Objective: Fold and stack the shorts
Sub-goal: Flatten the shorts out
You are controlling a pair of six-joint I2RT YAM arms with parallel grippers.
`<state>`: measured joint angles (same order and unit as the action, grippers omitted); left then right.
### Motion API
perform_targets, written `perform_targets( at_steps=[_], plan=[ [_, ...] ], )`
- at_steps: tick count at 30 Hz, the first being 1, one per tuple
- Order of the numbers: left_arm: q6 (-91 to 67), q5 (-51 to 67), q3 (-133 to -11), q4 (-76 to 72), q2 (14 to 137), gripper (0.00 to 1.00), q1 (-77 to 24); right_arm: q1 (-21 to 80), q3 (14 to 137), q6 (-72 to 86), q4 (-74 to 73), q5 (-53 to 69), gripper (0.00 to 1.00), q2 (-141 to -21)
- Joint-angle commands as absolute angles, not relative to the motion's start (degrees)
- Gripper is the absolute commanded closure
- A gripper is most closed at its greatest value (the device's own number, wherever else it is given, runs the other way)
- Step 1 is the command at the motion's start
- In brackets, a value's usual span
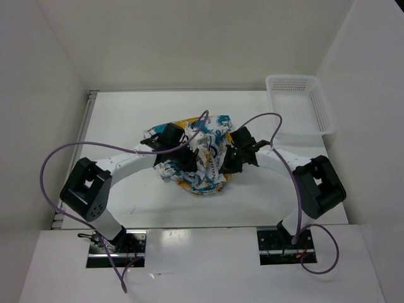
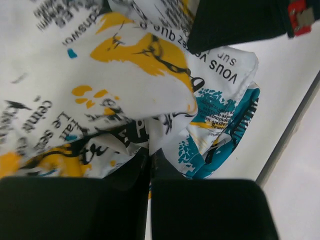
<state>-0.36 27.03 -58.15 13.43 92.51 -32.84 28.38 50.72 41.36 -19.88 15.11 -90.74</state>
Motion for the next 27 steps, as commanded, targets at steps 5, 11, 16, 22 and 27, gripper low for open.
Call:
perform_targets(
  at_steps=[5, 11, 16, 22, 27],
  plan=[
    [0.00, 23.72, -76.09, 22.13, 84.91, 1.00, -21.03, 24.71, 75.03, 33.15, -28.64, 4.57, 1.00, -89.99],
    [0.00, 33.56, -89.90, 22.76, 83.58, 1.00, -6.96, 18.81, 99.90, 27.17, -35.32, 7.82, 1.00, -93.87],
    [0.00, 39.28, -90.80, 23.29, 79.29, 1.00, 1.64, 18.81, 104.07, 24.26, -37.71, 5.99, 1.00, -88.88],
    [0.00, 46.05, -81.51, 25.04, 73.83, 1.00, 7.73, 17.49, 92.04, 22.33, -38.94, 5.36, 1.00, -76.59],
    [0.00, 47.82, -72.61, 26.37, 71.28, 0.78, 7.73, 18.80, 77.89, 20.14, -38.23, 13.09, 1.00, -69.35]
  ],
)
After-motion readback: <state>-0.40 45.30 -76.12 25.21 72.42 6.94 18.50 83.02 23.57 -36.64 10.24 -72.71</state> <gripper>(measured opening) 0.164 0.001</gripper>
